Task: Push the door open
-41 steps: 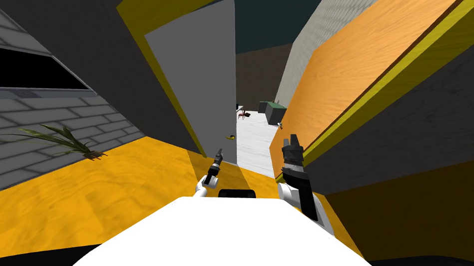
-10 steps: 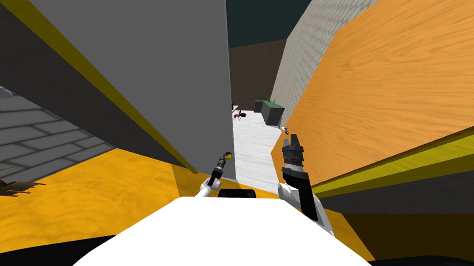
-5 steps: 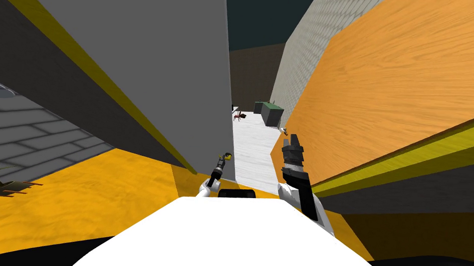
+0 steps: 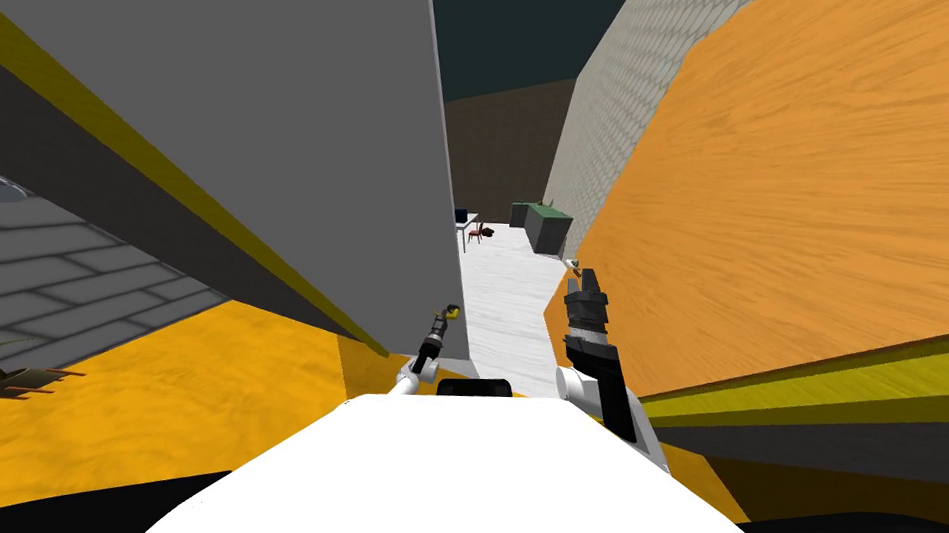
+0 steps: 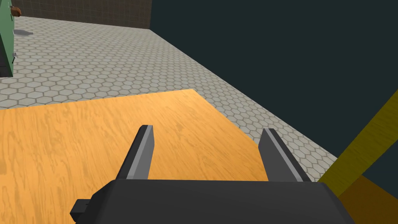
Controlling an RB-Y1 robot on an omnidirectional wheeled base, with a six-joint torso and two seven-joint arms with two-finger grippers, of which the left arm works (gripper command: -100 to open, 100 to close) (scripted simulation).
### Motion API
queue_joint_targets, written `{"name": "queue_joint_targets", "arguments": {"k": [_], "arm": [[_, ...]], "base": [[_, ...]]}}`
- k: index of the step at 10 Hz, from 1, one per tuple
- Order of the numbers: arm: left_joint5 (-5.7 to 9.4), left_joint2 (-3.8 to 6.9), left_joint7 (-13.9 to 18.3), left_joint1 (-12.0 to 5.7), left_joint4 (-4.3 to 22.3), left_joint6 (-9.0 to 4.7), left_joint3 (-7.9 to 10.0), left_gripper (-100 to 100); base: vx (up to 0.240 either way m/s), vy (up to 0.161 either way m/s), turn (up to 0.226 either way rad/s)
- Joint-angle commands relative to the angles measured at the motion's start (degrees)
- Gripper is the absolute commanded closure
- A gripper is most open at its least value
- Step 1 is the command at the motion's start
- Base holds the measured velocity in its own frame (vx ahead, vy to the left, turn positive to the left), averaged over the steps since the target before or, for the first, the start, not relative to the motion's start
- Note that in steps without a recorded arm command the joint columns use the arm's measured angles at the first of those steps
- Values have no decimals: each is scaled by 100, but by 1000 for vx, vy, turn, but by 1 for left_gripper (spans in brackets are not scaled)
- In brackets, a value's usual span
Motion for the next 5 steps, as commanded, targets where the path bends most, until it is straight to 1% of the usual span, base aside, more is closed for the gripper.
{"name": "queue_joint_targets", "arguments": {"k": [1,2,3,4,5], "arm": [[71,128,-26,20,-70,41,137,100],[109,160,-51,21,-68,40,206,100],[150,188,-78,22,-67,39,279,100],[150,188,-78,22,-67,39,279,100],[150,188,-78,22,-67,39,279,100]], "base": [[152,-56,40],[206,-83,76],[200,-134,93],[125,-104,39],[51,-24,-1]]}}
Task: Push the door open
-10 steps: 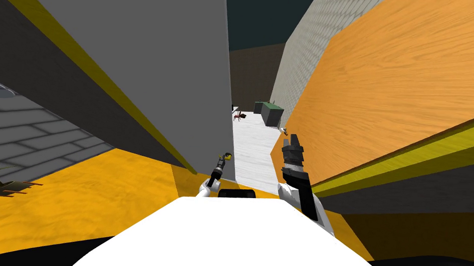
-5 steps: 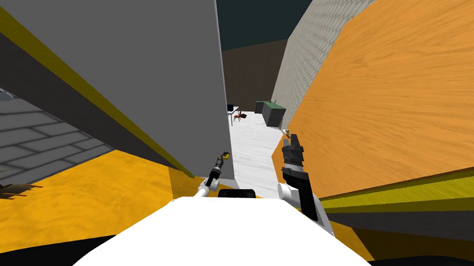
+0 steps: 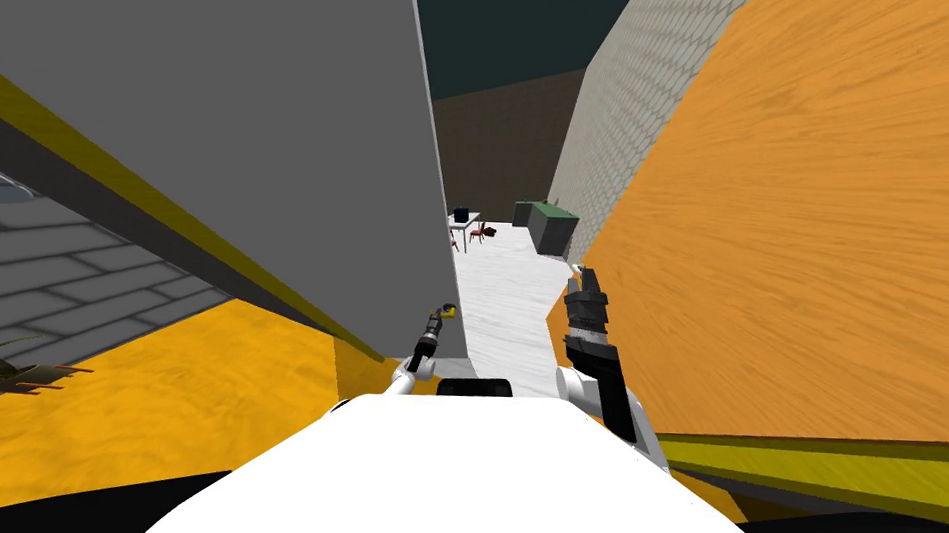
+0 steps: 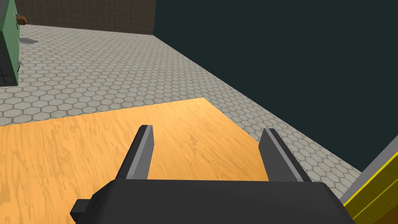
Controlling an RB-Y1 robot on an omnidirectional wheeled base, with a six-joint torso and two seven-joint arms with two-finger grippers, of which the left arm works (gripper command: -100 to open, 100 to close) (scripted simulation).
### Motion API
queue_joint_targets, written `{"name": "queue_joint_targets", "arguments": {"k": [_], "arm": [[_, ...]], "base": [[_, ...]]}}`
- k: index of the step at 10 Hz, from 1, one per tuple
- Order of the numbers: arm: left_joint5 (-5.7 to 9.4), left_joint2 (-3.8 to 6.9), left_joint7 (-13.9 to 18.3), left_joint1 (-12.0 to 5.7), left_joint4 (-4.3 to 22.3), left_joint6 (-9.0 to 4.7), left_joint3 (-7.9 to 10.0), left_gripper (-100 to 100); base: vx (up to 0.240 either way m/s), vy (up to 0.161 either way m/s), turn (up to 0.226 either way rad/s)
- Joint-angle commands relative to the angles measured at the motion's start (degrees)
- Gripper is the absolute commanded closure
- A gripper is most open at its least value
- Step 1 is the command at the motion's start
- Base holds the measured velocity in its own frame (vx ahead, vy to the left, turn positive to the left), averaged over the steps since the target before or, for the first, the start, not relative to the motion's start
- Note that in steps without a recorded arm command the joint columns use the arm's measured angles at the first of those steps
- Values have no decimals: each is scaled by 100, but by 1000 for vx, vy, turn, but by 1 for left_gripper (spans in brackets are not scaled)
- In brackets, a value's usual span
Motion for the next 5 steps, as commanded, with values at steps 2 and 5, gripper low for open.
{"name": "queue_joint_targets", "arguments": {"k": [2,5], "arm": [[120,103,-89,46,-69,45,229,100],[165,118,-119,47,-214,44,310,100]], "base": [[147,-85,87],[123,-91,49]]}}
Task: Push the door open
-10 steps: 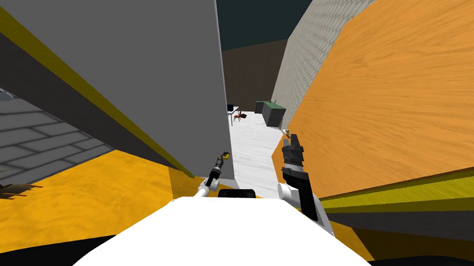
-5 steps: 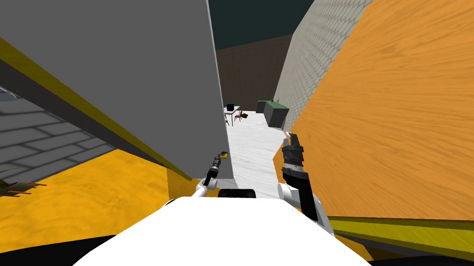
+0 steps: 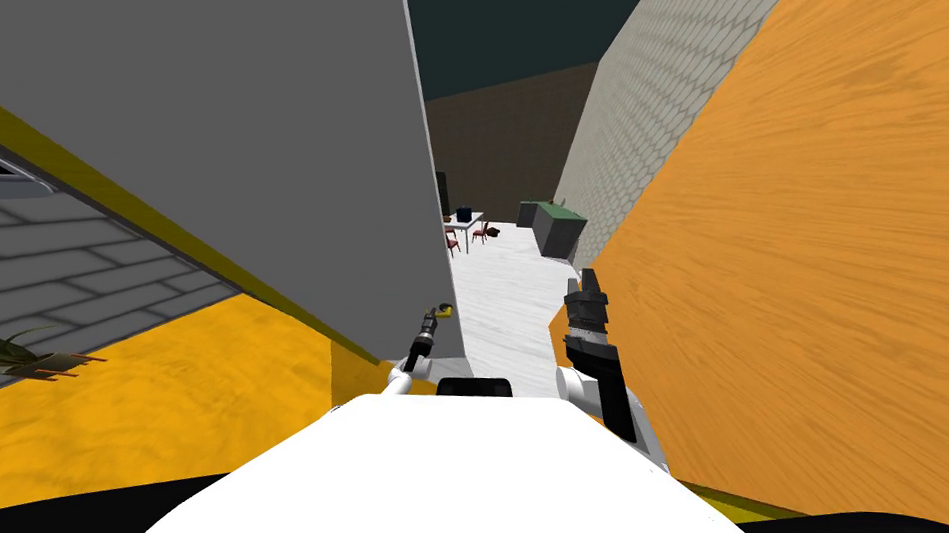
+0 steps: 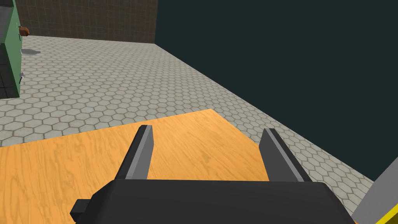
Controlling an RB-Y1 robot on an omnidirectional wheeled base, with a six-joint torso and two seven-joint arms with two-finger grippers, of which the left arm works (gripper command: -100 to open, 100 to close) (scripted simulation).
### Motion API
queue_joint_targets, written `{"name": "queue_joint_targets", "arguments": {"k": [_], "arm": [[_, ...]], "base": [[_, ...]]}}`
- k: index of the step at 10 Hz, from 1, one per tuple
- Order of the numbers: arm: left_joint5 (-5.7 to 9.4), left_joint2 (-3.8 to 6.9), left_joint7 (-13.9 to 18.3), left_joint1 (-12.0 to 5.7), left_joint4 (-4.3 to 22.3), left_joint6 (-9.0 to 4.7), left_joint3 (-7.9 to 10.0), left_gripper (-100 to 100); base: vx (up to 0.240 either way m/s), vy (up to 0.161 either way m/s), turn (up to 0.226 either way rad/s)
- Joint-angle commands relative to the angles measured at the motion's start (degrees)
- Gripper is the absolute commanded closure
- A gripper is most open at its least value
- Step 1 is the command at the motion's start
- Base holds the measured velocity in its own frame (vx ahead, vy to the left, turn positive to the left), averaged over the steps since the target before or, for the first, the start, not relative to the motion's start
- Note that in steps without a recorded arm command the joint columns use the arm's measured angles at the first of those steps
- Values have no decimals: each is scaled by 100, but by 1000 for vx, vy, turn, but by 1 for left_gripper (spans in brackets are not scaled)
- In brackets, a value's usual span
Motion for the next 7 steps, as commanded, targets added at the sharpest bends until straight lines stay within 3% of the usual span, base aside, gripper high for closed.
{"name": "queue_joint_targets", "arguments": {"k": [1,2,4,7], "arm": [[20,47,0,-92,209,-109,44,100],[109,67,-59,-90,213,-112,205,100],[174,70,-103,-89,215,-114,323,100],[257,63,-159,-87,218,-117,473,100]], "base": [[13,22,-30],[117,-68,54],[160,-154,118],[147,-79,55]]}}
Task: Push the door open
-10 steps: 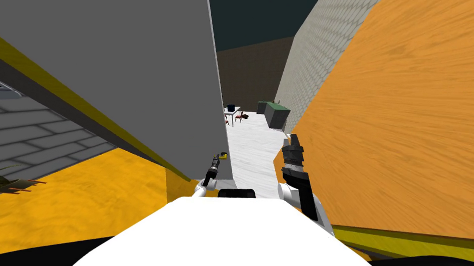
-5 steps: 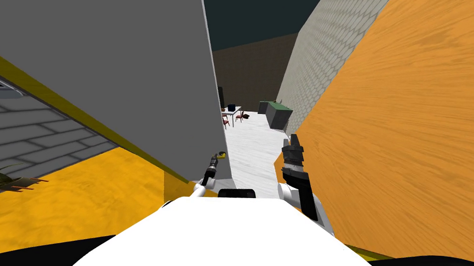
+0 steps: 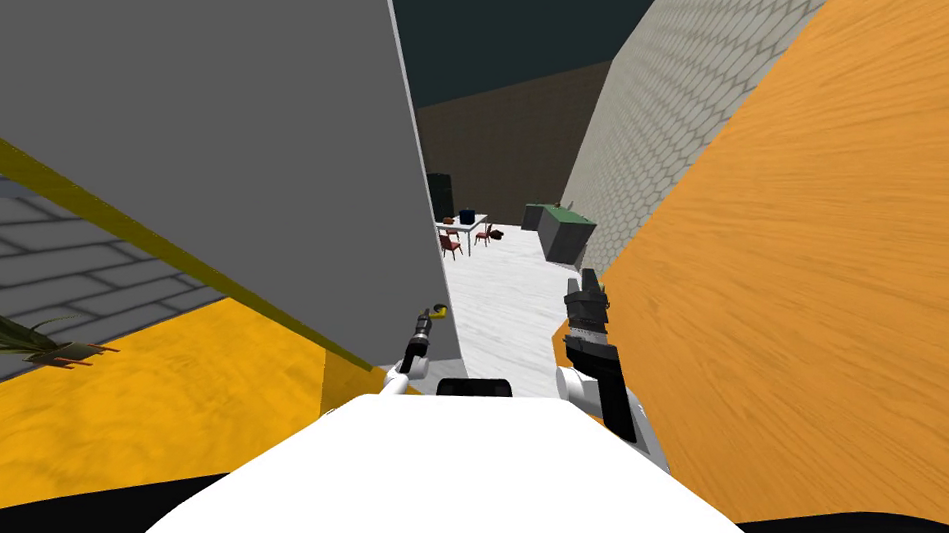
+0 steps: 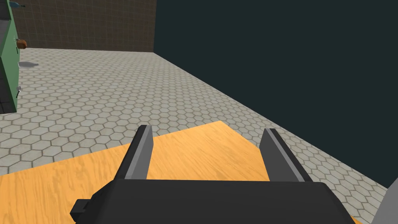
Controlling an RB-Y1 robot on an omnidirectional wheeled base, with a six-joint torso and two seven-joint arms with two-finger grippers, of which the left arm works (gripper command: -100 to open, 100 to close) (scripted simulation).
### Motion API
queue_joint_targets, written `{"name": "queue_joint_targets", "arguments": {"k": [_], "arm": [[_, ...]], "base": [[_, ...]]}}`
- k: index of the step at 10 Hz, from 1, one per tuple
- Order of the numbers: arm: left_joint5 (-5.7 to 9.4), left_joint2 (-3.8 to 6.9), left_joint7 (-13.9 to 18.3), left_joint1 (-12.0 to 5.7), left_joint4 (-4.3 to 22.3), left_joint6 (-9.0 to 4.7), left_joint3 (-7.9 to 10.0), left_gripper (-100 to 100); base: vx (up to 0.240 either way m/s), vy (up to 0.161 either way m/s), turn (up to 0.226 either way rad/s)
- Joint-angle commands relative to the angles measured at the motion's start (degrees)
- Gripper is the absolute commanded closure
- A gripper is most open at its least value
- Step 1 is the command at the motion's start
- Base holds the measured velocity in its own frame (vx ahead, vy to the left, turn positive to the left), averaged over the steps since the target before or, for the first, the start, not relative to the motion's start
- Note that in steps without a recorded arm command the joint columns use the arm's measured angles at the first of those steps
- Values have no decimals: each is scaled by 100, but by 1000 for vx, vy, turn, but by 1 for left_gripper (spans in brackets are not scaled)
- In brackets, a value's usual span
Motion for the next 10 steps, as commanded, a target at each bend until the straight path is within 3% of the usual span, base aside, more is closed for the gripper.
{"name": "queue_joint_targets", "arguments": {"k": [1,8,10], "arm": [[72,31,-39,-93,127,-107,132,100],[266,-75,-169,-89,134,-114,485,100],[335,47,-196,-68,157,-133,610,100]], "base": [[162,-112,100],[171,-97,68],[93,-31,48]]}}
